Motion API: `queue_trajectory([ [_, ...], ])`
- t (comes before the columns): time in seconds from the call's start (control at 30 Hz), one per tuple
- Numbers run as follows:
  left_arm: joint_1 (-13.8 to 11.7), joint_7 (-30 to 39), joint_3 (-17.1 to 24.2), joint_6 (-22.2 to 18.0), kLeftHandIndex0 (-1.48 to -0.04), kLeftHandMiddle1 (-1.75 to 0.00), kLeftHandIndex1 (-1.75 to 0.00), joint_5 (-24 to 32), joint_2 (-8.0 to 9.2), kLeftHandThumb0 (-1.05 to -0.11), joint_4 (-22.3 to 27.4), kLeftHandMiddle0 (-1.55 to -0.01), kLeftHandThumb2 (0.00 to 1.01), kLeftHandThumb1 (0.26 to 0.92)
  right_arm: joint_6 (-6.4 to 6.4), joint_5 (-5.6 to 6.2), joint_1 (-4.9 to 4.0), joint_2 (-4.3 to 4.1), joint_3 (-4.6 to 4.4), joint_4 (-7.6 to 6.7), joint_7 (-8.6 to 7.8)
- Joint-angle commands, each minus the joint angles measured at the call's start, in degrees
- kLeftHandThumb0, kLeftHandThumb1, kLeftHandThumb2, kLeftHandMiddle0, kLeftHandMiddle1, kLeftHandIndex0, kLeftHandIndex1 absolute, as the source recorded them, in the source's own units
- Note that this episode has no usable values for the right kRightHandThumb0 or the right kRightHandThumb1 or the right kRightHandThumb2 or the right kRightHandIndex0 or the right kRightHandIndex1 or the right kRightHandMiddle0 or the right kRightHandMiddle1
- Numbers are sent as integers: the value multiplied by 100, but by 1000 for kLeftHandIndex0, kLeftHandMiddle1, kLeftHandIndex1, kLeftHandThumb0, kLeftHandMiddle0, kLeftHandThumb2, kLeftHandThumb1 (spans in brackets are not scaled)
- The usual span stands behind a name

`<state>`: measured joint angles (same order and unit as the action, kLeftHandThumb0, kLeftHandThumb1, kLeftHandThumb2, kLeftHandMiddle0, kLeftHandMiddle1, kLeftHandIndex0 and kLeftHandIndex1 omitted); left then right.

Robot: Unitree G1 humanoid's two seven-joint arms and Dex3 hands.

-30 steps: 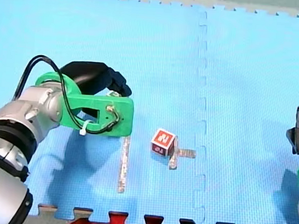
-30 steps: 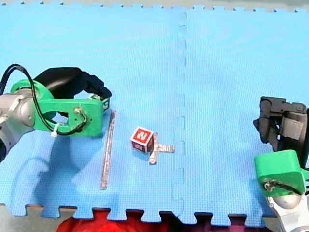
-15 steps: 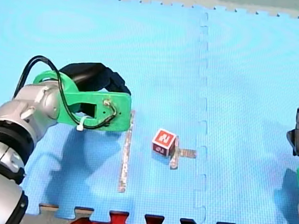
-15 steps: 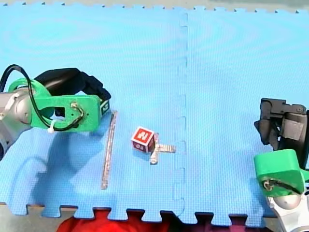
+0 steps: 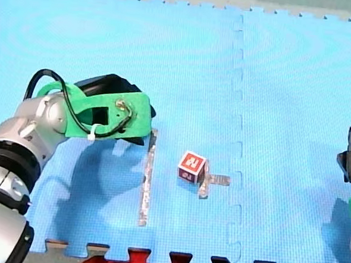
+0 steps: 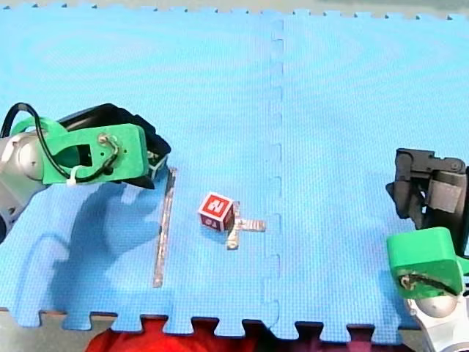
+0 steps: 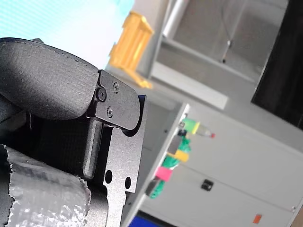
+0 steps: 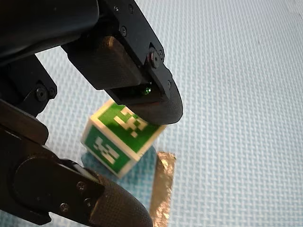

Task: Stack cube left

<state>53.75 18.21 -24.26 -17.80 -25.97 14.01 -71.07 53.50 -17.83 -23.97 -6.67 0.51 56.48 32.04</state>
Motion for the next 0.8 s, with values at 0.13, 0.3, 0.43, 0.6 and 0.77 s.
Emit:
queue_trajectory([
  [0.13,127,2408,-61,416,-1289,-1746,-73,77,213,-483,-217,-1069,6,764,-61,35,-106,-60,30,66,-17],
  [0.3,113,2773,135,152,-1318,-1746,-62,229,271,-461,-278,-1060,5,766,-71,44,-140,-43,26,102,-34],
  [0.43,-62,3157,531,14,-1306,-1746,-42,674,326,-474,-234,-1043,2,763,-62,66,-163,-24,28,120,-57],
  [0.6,-220,3752,844,51,-1309,-1746,-34,1135,389,-473,35,-1032,0,755,-67,49,-192,-24,20,159,-49],
  [0.77,-349,4210,1000,23,-1313,-1746,-26,1409,590,-482,445,-1009,0,739,-82,43,-229,-10,11,231,-34],
])
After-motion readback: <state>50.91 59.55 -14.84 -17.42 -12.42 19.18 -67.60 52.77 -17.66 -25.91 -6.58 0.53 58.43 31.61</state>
